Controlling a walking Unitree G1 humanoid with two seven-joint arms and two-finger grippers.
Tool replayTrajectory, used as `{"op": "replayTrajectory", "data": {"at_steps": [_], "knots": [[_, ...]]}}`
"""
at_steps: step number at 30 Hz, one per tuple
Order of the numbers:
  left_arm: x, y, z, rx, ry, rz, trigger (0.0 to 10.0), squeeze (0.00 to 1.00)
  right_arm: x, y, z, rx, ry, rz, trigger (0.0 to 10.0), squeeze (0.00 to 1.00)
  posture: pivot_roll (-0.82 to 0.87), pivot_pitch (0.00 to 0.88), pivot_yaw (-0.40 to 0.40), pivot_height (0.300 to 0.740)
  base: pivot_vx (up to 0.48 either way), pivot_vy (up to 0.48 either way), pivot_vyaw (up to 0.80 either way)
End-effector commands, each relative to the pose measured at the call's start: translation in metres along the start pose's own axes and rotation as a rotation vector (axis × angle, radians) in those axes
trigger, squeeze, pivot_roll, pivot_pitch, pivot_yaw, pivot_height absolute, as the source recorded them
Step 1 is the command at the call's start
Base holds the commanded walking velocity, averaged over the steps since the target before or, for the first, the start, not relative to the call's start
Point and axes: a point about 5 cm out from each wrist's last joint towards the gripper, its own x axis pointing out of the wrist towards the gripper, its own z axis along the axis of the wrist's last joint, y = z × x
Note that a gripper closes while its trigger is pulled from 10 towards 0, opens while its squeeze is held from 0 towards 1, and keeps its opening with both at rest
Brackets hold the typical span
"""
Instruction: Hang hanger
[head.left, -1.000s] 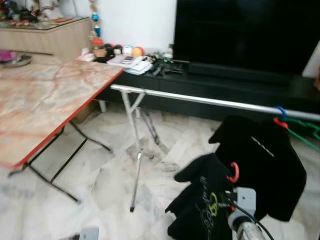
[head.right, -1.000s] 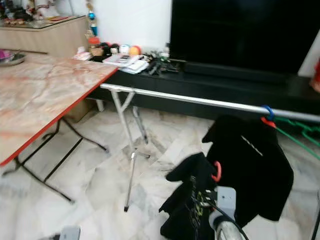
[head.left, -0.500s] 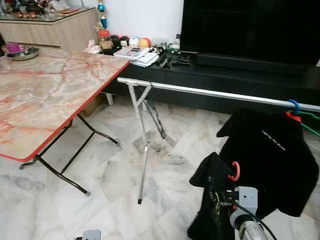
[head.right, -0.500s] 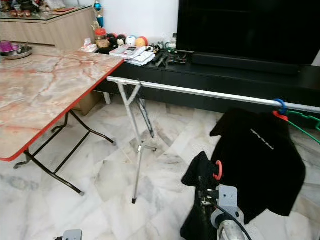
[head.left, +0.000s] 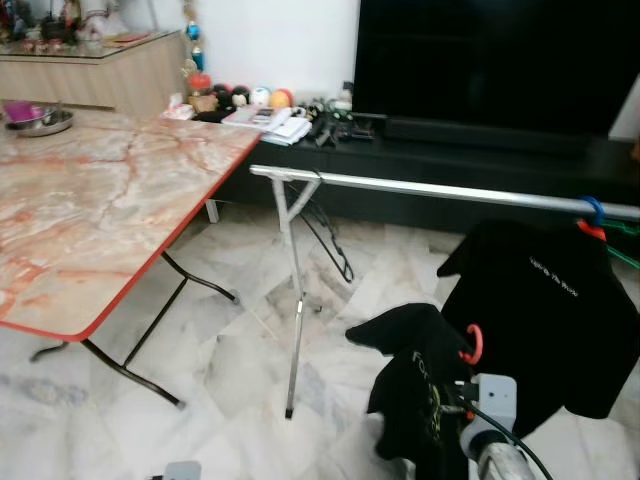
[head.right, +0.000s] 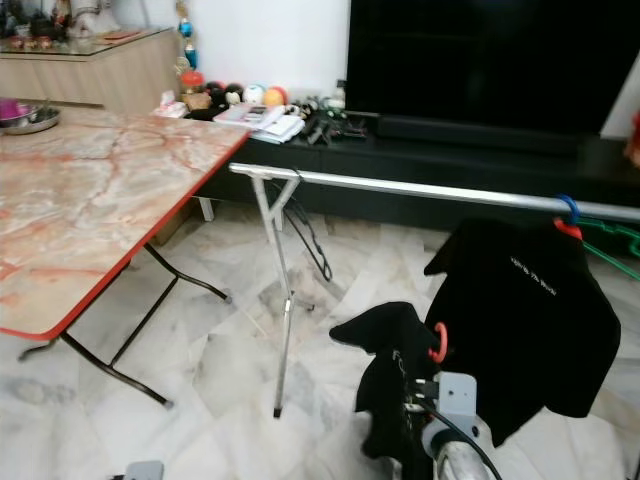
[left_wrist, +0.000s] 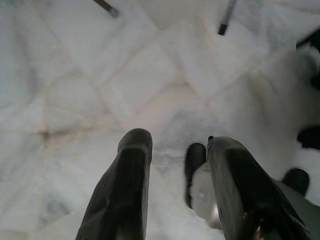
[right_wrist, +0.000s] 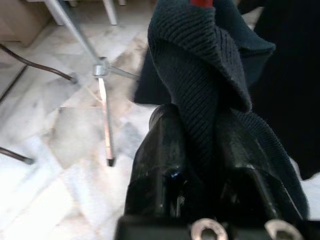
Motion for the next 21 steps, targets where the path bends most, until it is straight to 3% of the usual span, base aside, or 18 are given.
{"op": "replayTrajectory", "data": {"at_steps": [1, 4, 9, 12, 14, 18, 21], "knots": [[0.0, -0.004, -0.002, -0.005, 0.01, -0.009, 10.0, 0.0, 0.002, -0.006, 0.007, -0.012, -0.026, -0.013, 10.0, 0.0, 0.14, 0.022, -0.032, 0.74, 0.0, 0.0, 0.0], [0.001, -0.006, 0.002, -0.003, -0.012, -0.015, 10.0, 0.0, 0.002, -0.006, 0.007, -0.012, -0.026, -0.014, 10.0, 0.0, 0.14, 0.022, -0.032, 0.74, 0.0, 0.0, 0.0], [0.007, -0.013, 0.039, 0.022, -0.145, -0.06, 10.0, 0.0, 0.005, -0.009, 0.013, -0.062, -0.018, 0.01, 10.0, 0.0, 0.14, 0.027, -0.035, 0.74, 0.0, 0.0, 0.0], [0.009, -0.016, 0.062, 0.053, -0.23, -0.088, 10.0, 0.0, 0.007, -0.011, 0.017, -0.132, -0.001, 0.042, 10.0, 0.0, 0.14, 0.027, -0.033, 0.74, 0.0, 0.0, 0.0], [0.009, -0.018, 0.095, 0.093, -0.359, -0.12, 10.0, 0.0, 0.009, -0.017, 0.026, -0.202, 0.005, 0.079, 10.0, 0.0, 0.14, 0.027, -0.033, 0.74, 0.0, 0.0, 0.0], [0.008, -0.029, 0.113, 0.146, -0.426, -0.203, 10.0, 0.0, 0.011, -0.021, 0.031, -0.298, 0.036, 0.149, 10.0, 0.0, 0.13, 0.03, -0.034, 0.74, 0.0, 0.0, 0.0], [0.006, -0.042, 0.122, 0.241, -0.446, -0.298, 10.0, 0.0, 0.009, -0.021, 0.033, -0.41, 0.062, 0.267, 10.0, 0.0, 0.13, 0.034, -0.034, 0.74, 0.0, 0.0, 0.0]]}}
